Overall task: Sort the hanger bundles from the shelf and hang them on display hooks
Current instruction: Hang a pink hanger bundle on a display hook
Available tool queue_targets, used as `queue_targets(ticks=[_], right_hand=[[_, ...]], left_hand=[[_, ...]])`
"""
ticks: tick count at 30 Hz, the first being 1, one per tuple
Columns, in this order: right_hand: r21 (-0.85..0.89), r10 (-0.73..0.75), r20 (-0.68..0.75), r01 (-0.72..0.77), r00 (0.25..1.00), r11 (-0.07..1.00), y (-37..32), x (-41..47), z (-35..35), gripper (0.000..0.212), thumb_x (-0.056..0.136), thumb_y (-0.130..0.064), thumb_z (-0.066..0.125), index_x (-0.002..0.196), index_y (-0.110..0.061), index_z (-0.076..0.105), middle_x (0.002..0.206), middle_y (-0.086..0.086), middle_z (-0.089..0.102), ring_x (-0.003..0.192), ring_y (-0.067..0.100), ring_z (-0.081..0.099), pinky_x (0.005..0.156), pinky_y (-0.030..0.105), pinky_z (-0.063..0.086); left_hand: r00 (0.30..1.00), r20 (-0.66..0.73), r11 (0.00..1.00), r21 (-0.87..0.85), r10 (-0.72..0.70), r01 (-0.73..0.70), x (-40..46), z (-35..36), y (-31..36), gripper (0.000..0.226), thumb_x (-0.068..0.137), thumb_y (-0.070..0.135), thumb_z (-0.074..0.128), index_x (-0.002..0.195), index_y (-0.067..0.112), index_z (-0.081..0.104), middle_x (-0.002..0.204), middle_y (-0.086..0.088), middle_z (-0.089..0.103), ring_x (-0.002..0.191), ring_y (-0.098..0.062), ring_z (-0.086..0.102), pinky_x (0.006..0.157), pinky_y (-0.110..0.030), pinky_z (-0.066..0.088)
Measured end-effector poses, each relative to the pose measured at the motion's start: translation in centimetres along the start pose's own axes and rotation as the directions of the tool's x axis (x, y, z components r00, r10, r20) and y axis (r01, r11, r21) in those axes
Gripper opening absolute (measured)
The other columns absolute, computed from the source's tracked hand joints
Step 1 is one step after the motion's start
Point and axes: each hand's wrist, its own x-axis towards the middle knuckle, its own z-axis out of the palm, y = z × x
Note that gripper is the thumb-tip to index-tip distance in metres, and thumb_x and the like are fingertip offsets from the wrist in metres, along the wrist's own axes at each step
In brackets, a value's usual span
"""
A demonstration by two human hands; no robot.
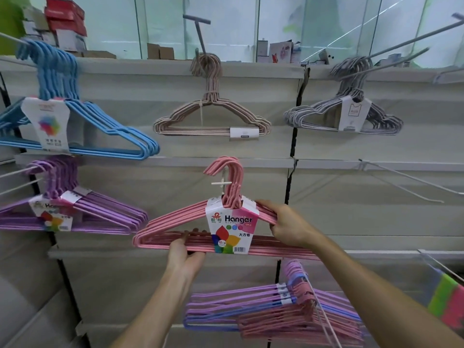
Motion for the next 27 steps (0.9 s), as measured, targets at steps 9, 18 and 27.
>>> queue_targets(ticks=[9,18,27], right_hand=[[-0.035,0.018,0.001,-0.018,1.000,0.999,2.2,5.0,0.9,0.079,0.074,0.003,0.048,0.146,-0.032,0.042,0.136,-0.002,0.062,0.115,0.026,0.062,0.089,0.047,0.056],[-0.050,0.013,0.012,-0.012,1.000,0.999,4.9,9.8,2.8,0.081,0.076,0.003,0.051,0.148,-0.033,0.040,0.140,-0.002,0.059,0.121,0.025,0.057,0.091,0.035,0.051],[-0.124,0.009,0.056,-0.002,0.998,0.992,5.6,11.0,3.7,0.082,0.076,-0.003,0.053,0.151,-0.029,0.033,0.144,0.003,0.052,0.127,0.026,0.050,0.103,0.042,0.045]], left_hand=[[1.000,-0.011,1.000,0.007,0.007,-0.007,6.2,1.7,0.3,0.017,0.103,0.009,0.040,0.096,0.006,0.055,0.093,-0.013,0.061,0.087,-0.027,0.062,0.098,-0.047,0.050],[0.997,0.001,0.997,0.000,0.074,-0.074,11.4,2.6,0.3,0.022,0.101,0.008,0.041,0.113,0.006,0.059,0.106,-0.017,0.066,0.095,-0.030,0.064,0.098,-0.047,0.047],[0.993,-0.008,0.993,0.014,0.116,-0.116,12.4,1.9,0.2,0.019,0.099,0.011,0.049,0.108,0.006,0.065,0.096,-0.017,0.075,0.095,-0.030,0.068,0.091,-0.047,0.052]])
